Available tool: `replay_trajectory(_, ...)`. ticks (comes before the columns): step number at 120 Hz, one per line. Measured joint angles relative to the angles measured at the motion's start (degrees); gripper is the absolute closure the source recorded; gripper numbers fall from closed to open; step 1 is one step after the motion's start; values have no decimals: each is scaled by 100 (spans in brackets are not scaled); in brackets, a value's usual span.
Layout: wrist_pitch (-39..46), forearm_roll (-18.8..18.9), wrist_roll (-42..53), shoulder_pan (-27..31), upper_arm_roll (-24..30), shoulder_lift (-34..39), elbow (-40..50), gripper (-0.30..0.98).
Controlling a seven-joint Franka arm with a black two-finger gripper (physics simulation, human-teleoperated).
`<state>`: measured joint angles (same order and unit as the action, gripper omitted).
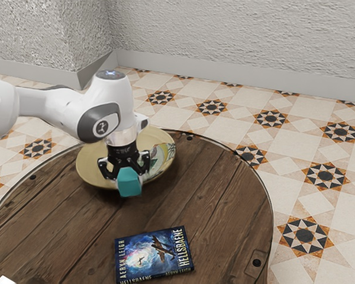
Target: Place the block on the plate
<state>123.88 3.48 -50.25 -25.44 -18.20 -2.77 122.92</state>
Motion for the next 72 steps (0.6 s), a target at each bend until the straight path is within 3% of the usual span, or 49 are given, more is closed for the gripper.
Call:
replay_trajectory(34,-472,83,402,758,126,-889,-1128,43)
replay_trajectory(49,-577,181,644,2292,1621,-1317,-1554,43)
replay_trajectory(72,-669,493,999,3244,2583,-1735,-1949,37)
